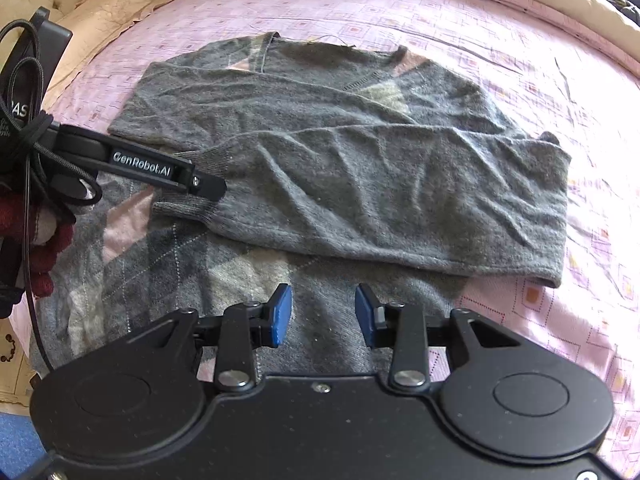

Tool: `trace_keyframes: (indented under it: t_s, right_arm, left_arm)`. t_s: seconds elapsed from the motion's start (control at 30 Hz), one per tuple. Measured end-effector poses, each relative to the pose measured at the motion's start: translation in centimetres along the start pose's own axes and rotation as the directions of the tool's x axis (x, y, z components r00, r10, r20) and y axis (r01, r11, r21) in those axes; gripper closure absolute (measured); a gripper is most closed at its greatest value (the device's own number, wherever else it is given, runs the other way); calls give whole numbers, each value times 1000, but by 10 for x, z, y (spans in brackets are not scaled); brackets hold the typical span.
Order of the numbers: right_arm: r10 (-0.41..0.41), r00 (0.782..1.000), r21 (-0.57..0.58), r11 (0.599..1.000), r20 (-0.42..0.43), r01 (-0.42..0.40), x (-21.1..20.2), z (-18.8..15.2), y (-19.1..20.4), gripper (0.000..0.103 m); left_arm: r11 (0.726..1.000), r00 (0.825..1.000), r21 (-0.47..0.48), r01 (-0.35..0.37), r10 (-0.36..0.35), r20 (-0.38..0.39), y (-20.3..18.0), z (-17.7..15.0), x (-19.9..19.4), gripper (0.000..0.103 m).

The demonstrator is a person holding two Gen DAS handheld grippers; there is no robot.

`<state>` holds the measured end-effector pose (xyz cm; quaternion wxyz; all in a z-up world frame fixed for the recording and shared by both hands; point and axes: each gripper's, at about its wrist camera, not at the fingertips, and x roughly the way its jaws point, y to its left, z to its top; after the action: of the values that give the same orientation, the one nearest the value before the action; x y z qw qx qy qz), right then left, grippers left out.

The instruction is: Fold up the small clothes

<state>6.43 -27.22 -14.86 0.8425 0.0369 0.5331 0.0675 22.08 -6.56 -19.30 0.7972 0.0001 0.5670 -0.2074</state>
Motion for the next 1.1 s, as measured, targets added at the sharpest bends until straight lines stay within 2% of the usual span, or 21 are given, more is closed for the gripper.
trace_keyframes:
  t_s: [0.07,0.1,0.13,0.2,0.33,0.43,0.5,0.6,0.7,0.77,0.83,0.9,0.97,1.03,1.1]
  right_arm:
    - [4,1000,11,1000,-8,-3,2,-2,-2,52]
    - [6,1000,19,1000,-12,-5,3,-3,-2,52]
    - [7,1000,26,1000,-17,-7,4,-4,-3,52]
    - [9,1000,41,999,-22,-8,6,-6,-3,52]
    - [15,1000,72,997,-20,-14,4,-9,-3,52]
    - [29,1000,79,996,-7,-29,1,-7,2,52]
    - [34,999,82,996,-1,-34,1,-5,6,52]
    - [43,999,110,993,9,-44,1,-1,9,52]
    - [55,998,149,987,31,-59,1,4,9,52]
    - [57,998,159,985,40,-63,3,9,10,51]
    - [55,997,164,984,48,-62,5,15,9,51]
    - [54,997,179,982,55,-63,7,21,8,51]
    - [52,997,198,978,64,-64,7,25,5,51]
    - [49,996,214,975,69,-62,7,28,1,51]
    - [42,997,224,973,69,-57,7,30,-2,51]
  left_arm:
    - [1000,999,-3,-29,29,13,-1,4,-1,52]
    - [999,998,-3,-48,48,26,-2,5,-4,75]
    - [998,998,-4,-61,62,31,-3,7,-6,90]
    - [999,998,14,-41,41,47,-8,9,-11,97]
    - [993,994,109,-35,24,104,-30,13,-35,97]
    - [982,988,185,29,-57,145,-53,24,-64,97]
    - [966,975,250,71,-120,185,-71,35,-88,97]
    - [941,943,309,138,-220,250,-91,57,-128,97]
    - [917,900,340,210,-317,300,-98,78,-169,97]
    - [899,871,376,223,-357,336,-99,88,-194,97]
    - [889,855,403,217,-372,361,-96,96,-210,97]
    - [891,855,407,202,-363,370,-87,104,-218,97]
    - [906,868,386,176,-328,374,-71,106,-216,97]
    - [926,895,347,149,-276,352,-51,108,-205,97]
    - [954,924,256,159,-235,301,-22,110,-187,97]
